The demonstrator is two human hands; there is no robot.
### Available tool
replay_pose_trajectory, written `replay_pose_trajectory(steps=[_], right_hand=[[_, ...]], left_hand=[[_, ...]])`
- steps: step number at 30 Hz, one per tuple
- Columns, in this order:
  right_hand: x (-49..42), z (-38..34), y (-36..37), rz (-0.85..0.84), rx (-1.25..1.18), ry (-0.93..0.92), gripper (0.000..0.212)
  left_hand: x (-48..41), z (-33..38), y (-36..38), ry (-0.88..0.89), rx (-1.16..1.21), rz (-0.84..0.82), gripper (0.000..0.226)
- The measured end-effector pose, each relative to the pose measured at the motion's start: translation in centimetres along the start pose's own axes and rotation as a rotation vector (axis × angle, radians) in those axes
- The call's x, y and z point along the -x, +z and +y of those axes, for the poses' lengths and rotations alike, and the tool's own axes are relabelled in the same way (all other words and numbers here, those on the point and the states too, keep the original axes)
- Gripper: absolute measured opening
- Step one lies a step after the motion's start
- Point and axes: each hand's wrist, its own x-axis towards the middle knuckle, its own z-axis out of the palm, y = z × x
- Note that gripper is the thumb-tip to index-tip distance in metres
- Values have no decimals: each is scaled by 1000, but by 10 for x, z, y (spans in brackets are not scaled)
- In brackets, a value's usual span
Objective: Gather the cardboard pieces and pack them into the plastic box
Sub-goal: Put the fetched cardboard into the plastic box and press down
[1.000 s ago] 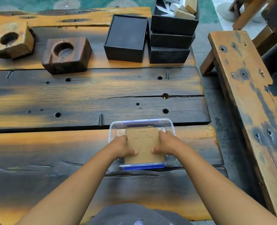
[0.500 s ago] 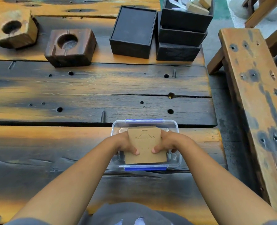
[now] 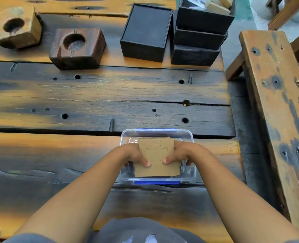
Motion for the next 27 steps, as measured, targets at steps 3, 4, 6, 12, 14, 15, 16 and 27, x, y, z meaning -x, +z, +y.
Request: replay_pose_trajectory(steps=[3, 4, 6, 12, 14, 15, 16, 27], right_hand=[[-1, 5, -1, -17, -84, -16, 82], [-2, 6, 0, -24, -81, -22, 80], [-4, 8, 5, -8, -46, -35, 80], [-9, 10, 13, 47, 98, -33, 104], [-9, 11, 14, 45, 115, -21, 103], [-8, 13, 13, 41, 111, -20, 100], [-7, 15, 12, 37, 98, -23, 96], [-3, 17, 15, 24, 133, -56, 92]], left_hand=[[-1, -5, -5, 27, 46, -2, 66], [0, -7, -6, 31, 51, -13, 63], [1, -7, -4, 45, 8, -45, 65], [3, -11, -3, 88, 84, -95, 67], [4, -8, -2, 69, 41, -83, 69], [4, -7, -1, 60, 14, -85, 72], [4, -6, 0, 51, 0, -100, 75], [6, -10, 0, 56, 25, -152, 55]])
